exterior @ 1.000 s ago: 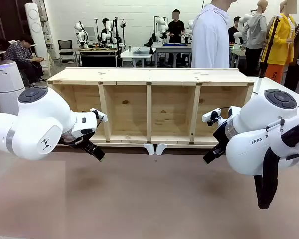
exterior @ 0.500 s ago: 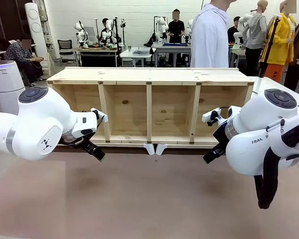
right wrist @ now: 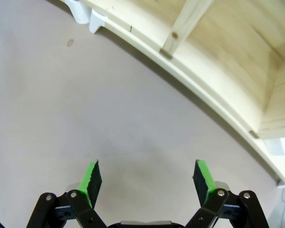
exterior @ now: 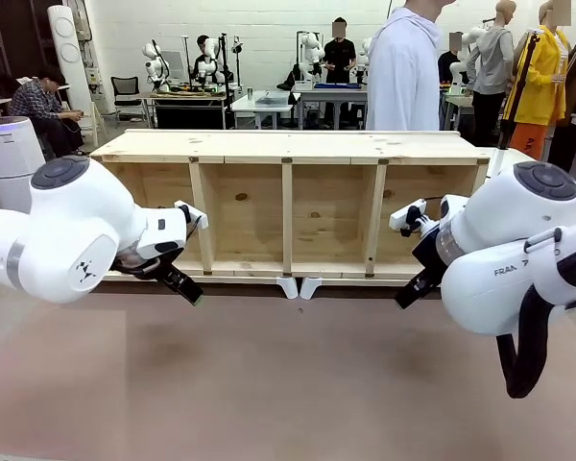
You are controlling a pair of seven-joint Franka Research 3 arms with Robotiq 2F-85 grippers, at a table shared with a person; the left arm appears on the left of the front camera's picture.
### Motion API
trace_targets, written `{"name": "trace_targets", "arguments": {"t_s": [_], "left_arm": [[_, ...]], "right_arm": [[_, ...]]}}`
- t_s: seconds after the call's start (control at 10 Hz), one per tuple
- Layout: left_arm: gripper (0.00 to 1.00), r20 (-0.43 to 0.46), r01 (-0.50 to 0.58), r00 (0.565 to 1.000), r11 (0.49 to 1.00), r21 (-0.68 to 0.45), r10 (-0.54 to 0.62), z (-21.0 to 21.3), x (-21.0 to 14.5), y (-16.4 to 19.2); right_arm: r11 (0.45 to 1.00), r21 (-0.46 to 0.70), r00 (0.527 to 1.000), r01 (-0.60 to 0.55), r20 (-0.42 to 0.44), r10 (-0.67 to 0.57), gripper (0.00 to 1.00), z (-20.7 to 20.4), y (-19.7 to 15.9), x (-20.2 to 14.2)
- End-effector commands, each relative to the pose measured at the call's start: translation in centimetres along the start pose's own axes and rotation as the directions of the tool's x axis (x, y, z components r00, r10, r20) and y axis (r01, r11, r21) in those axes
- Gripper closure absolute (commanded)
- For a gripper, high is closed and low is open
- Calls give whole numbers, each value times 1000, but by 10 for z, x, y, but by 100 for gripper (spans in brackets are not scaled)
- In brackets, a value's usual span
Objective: Perform cable management.
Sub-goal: When the cord part of the Power Cable appears at the lower middle area of the table and stops, grasp the cord part of the Power Cable.
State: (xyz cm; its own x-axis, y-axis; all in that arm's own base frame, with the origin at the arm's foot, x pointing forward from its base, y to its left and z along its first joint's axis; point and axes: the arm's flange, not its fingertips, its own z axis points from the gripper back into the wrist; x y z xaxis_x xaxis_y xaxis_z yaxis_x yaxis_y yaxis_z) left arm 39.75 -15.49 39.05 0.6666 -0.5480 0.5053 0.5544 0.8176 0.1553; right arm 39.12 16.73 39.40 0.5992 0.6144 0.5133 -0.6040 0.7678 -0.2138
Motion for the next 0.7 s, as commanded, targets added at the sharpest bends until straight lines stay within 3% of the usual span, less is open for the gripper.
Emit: {"name": "trace_targets", "arguments": {"t_s": [0.0,0.6], "left_arm": [[0,15,-5,1000,1000,3,5,46,-20,-6],[0,144,-67,988,990,121,49,133,-82,-22]], "right_arm": [[999,-39,1000,-10,12,10,0,39,11,-16],[979,-174,988,102,130,-80,0,130,31,-64]]}}
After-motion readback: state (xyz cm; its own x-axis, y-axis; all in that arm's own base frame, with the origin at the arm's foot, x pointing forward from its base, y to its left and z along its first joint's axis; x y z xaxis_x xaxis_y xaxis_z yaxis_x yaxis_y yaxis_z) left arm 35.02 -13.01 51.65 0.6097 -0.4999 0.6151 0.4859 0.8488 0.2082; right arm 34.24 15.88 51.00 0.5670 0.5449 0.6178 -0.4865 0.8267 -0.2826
